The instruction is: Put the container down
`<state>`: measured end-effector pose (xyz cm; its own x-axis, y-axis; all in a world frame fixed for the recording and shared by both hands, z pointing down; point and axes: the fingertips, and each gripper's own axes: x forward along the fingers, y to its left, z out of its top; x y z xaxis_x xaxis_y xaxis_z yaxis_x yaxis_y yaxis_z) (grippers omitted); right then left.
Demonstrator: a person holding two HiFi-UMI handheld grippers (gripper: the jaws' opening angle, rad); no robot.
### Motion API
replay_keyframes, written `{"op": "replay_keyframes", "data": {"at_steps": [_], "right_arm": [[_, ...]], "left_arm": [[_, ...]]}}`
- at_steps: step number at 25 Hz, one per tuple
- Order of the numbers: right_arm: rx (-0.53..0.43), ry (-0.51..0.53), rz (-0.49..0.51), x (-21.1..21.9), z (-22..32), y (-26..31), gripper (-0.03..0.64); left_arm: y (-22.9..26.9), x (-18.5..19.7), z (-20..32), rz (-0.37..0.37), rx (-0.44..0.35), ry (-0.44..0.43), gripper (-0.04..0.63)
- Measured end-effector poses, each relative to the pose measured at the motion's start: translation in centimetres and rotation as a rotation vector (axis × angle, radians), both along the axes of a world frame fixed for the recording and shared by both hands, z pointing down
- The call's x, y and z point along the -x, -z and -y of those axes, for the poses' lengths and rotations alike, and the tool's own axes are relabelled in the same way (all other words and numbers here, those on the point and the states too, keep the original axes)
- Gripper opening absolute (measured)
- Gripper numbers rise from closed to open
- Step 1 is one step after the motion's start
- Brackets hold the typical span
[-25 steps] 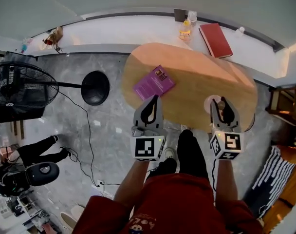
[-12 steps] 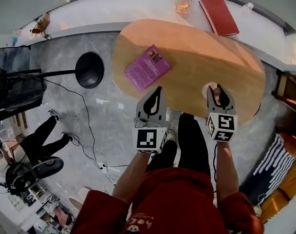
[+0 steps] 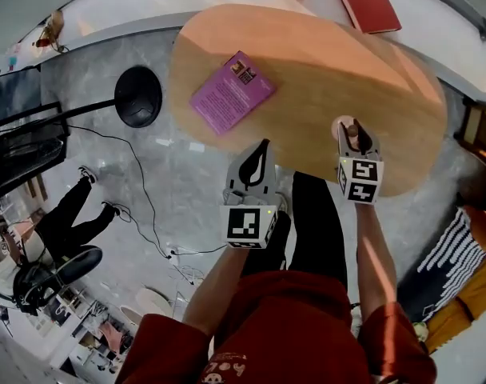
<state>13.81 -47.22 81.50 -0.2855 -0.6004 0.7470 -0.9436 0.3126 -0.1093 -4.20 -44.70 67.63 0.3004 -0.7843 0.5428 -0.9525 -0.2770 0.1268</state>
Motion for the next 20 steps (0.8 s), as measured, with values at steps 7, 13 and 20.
{"op": "replay_keyframes", "data": {"at_steps": [7, 13, 20], "right_arm": [[0.040, 0.003, -0.018, -0.5, 2.1, -3.8, 0.135], [0.024, 0.016, -0.026, -0.4, 4.6, -5.5, 0.135], [0.002, 0.029, -0.038, -0.3, 4.8, -6.5, 0.135]], "left_arm": [[-2.1, -0.8, 0.5, 0.005, 0.048, -0.016, 0.005], [-3.1, -1.1, 1.2, 0.008, 0.064, -0.025, 0.005], [-3.4, -1.4, 1.4, 0.011, 0.056, -0.036, 0.005]]}}
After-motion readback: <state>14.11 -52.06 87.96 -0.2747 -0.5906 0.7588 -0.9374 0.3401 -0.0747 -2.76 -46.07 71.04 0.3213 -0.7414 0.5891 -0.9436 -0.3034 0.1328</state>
